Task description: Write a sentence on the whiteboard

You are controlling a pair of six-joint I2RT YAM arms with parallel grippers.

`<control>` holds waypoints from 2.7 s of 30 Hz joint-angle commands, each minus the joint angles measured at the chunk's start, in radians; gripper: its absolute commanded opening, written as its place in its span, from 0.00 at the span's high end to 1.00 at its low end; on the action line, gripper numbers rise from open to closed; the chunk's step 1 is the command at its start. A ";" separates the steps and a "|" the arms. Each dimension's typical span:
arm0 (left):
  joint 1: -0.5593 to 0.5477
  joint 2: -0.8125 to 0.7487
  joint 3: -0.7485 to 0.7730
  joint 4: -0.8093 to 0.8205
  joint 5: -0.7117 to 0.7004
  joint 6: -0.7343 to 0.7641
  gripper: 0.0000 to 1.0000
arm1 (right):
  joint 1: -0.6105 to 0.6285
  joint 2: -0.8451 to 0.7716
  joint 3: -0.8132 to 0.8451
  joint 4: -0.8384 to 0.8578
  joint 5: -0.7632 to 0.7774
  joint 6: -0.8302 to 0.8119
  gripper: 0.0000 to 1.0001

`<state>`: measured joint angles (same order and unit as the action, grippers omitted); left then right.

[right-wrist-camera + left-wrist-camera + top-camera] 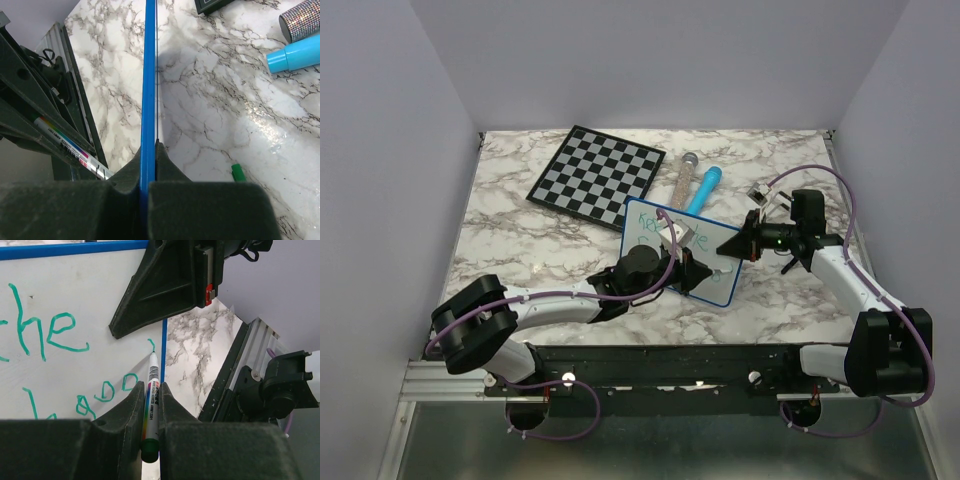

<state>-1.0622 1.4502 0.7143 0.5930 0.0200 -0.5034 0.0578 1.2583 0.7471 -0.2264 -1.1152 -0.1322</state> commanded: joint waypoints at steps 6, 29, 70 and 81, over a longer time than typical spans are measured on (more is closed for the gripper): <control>0.002 -0.005 -0.016 -0.055 0.006 -0.015 1.00 | 0.004 -0.020 0.017 0.021 -0.083 0.017 0.99; 0.002 -0.005 -0.041 -0.026 0.054 -0.043 1.00 | 0.004 -0.020 0.017 0.021 -0.083 0.017 0.99; 0.041 -0.044 -0.073 -0.019 -0.006 -0.050 1.00 | 0.004 -0.019 0.017 0.021 -0.084 0.017 0.99; 0.041 -0.048 -0.087 -0.055 0.023 -0.053 1.00 | 0.005 -0.020 0.017 0.021 -0.083 0.017 0.99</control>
<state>-1.0294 1.4158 0.6449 0.5735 0.0540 -0.5613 0.0578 1.2583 0.7471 -0.2260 -1.1156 -0.1318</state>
